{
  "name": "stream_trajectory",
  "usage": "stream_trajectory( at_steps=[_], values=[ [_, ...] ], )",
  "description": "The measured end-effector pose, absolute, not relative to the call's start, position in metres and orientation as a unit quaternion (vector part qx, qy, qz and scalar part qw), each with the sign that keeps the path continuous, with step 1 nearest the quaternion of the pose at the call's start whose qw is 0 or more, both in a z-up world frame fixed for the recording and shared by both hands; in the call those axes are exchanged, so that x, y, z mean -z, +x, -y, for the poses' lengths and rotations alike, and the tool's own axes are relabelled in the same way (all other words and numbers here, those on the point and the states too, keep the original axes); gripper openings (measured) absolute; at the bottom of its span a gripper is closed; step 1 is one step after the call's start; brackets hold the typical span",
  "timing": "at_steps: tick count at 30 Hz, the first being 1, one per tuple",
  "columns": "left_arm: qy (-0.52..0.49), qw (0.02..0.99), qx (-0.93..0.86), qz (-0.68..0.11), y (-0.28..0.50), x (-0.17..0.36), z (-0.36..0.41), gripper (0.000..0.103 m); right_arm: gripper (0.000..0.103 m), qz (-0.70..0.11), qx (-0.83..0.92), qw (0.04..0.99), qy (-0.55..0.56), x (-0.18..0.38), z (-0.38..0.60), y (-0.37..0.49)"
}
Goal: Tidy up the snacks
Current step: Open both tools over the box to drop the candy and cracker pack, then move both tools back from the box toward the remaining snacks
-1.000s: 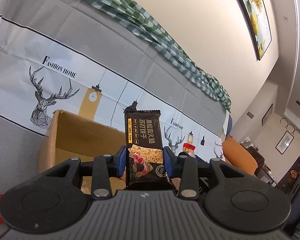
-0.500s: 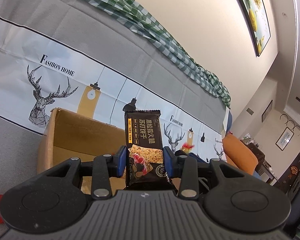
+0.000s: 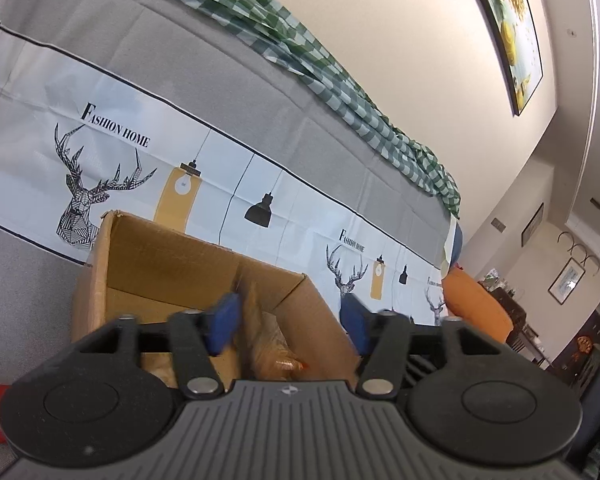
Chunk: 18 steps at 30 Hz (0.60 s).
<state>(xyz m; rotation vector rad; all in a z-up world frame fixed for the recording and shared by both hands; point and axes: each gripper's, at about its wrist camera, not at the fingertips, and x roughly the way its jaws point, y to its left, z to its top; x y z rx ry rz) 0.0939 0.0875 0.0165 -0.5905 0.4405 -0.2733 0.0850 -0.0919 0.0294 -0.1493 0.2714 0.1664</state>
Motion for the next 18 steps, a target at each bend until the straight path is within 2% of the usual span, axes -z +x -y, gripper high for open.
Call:
stream_trajectory(
  at_steps=[1, 2, 6, 8, 9, 10, 12, 13, 18],
  values=[
    [-0.286, 0.925, 0.131, -0.215, 0.094, -0.017, -0.088, 0.067, 0.042, -0.137, -0.081, 0.984, -0.073, -0.029, 0.092, 0.085],
    [-0.284, 0.926, 0.128, -0.214, 0.094, -0.017, -0.088, 0.067, 0.049, -0.138, -0.079, 0.985, -0.071, -0.028, 0.092, 0.086],
    [-0.272, 0.934, 0.114, -0.204, 0.089, -0.019, -0.095, 0.065, 0.061, -0.136, -0.072, 0.986, -0.065, -0.029, 0.091, 0.085],
    [-0.269, 0.938, 0.106, -0.192, 0.086, -0.021, -0.104, 0.059, 0.063, -0.135, -0.071, 0.986, -0.061, -0.03, 0.09, 0.085],
    [-0.271, 0.939, 0.101, -0.185, 0.084, -0.022, -0.11, 0.048, 0.063, -0.136, -0.072, 0.986, -0.059, -0.03, 0.089, 0.085],
    [-0.277, 0.939, 0.099, -0.18, 0.082, -0.022, -0.117, 0.042, 0.063, -0.136, -0.074, 0.986, -0.056, -0.031, 0.087, 0.085],
    [-0.298, 0.935, 0.096, -0.17, 0.078, -0.023, -0.138, 0.017, 0.063, -0.135, -0.078, 0.986, -0.052, -0.032, 0.084, 0.083],
    [-0.304, 0.933, 0.091, -0.167, 0.076, -0.022, -0.15, 0.012, 0.063, -0.135, -0.081, 0.986, -0.05, -0.033, 0.081, 0.083],
    [-0.279, 0.939, 0.025, -0.197, 0.07, -0.015, -0.201, 0.012, 0.062, -0.154, -0.103, 0.983, -0.015, -0.032, 0.069, 0.082]
  ],
)
